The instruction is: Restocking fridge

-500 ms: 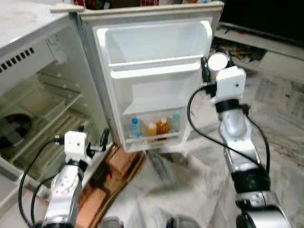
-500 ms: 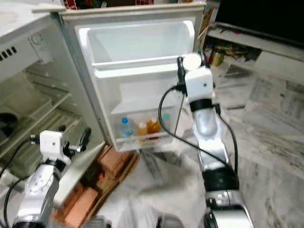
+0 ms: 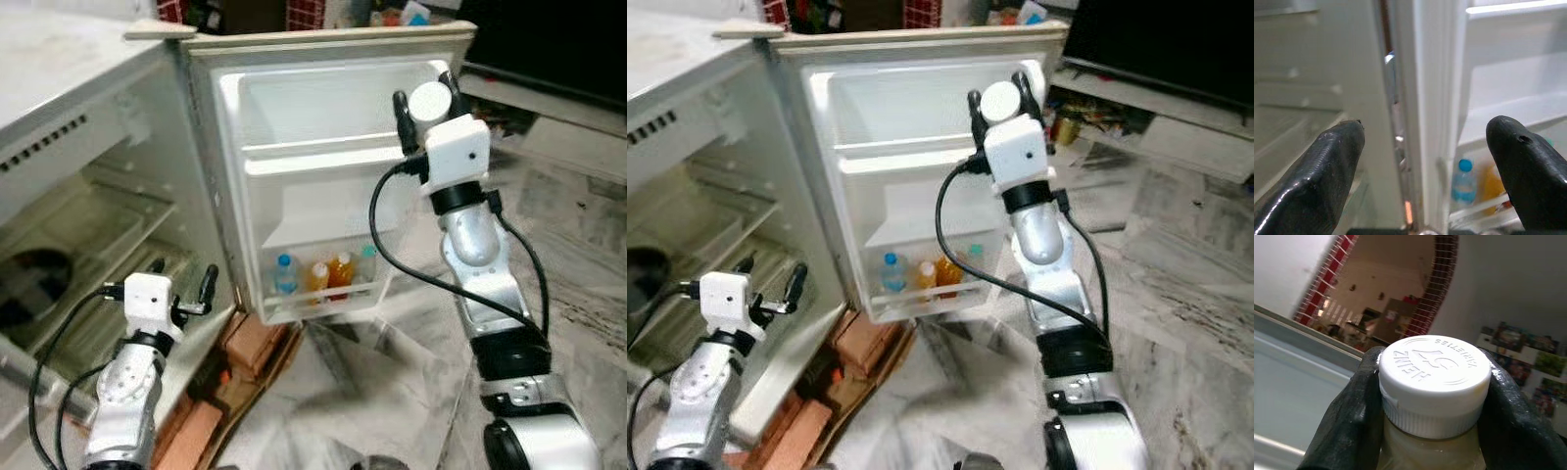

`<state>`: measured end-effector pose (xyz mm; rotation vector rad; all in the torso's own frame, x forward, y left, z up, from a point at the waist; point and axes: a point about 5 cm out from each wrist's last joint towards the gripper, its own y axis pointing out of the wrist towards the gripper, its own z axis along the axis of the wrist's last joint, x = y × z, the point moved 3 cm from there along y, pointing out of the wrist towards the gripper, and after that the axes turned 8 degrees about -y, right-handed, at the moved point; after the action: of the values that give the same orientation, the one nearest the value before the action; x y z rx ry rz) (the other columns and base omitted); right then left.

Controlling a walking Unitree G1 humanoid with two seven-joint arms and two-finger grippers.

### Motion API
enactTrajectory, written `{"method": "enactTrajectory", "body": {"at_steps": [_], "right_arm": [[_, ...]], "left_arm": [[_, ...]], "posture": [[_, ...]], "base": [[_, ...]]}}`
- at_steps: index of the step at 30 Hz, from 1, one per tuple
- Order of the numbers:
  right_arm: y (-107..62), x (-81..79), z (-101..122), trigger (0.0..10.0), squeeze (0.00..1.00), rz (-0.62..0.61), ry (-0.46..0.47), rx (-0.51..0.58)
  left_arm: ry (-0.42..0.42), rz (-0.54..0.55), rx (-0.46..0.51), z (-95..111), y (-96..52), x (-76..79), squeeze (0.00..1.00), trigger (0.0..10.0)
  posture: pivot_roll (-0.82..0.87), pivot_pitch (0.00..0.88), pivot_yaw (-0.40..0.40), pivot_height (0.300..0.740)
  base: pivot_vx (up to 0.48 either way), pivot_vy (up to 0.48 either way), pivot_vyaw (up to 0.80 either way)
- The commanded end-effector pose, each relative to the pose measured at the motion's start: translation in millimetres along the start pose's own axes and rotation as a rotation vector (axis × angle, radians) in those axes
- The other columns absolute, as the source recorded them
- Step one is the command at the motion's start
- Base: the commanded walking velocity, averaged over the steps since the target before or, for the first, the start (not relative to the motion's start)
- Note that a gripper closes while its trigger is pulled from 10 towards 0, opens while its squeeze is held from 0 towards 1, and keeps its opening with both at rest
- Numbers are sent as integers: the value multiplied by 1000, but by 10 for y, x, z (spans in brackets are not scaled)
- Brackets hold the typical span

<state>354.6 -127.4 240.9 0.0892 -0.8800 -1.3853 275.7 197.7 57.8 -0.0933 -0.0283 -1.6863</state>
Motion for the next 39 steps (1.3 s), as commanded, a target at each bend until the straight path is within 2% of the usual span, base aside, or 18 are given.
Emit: {"method": "enactTrajectory", "body": {"at_steps": [1, 7, 13, 18, 27, 29, 31, 33, 37, 39], "right_arm": [[38, 42, 84, 10000, 0, -5, -7, 38], [1, -14, 100, 10000, 0, 5, 1, 41], [-6, 8, 85, 10000, 0, -1, 3, 36], [1, 16, 86, 10000, 0, -2, 0, 37], [53, -85, 101, 10000, 0, 46, 47, 49], [81, -89, 68, 10000, 0, 42, 61, 30], [123, -63, -79, 10000, 0, 3, 90, -67], [127, -58, -157, 10000, 0, -8, 125, -117], [84, -143, -448, 10000, 0, 16, 226, -280], [66, -161, -513, 10000, 0, 17, 242, -316]], "left_arm": [[1, -12, 5, 18, -15, 12, 0, 10000], [6, -17, 2, 17, -23, -3, 0, 10000], [3, -20, 21, 72, 26, 4, 0, 10000], [0, -11, 20, 65, 11, -2, 0, 10000], [-4, -11, 12, 39, 3, 24, 0, 10000], [-3, -12, 11, 39, 4, 27, 0, 10000], [-3, -14, 11, 37, 7, 30, 0, 10000], [-3, -13, 10, 35, 5, 28, 0, 10000], [-3, -15, 3, 10, -8, 38, 0, 10000], [-3, -17, 1, 5, -9, 47, 0, 10000]], "posture": [[62, 0, -39, 740], [58, 0, -34, 740], [53, 0, -29, 740], [53, 0, -31, 740], [55, 0, -33, 740], [55, 0, -33, 740], [59, 0, -36, 740], [59, 0, -36, 740], [58, 0, -36, 740], [59, 0, -35, 740]], "base": [[428, 0, 0], [422, 0, 0], [393, 0, 0], [0, 0, 0], [0, 0, 0], [0, 0, 0], [0, 0, 0], [0, 0, 0], [0, 0, 0], [0, 0, 0]]}}
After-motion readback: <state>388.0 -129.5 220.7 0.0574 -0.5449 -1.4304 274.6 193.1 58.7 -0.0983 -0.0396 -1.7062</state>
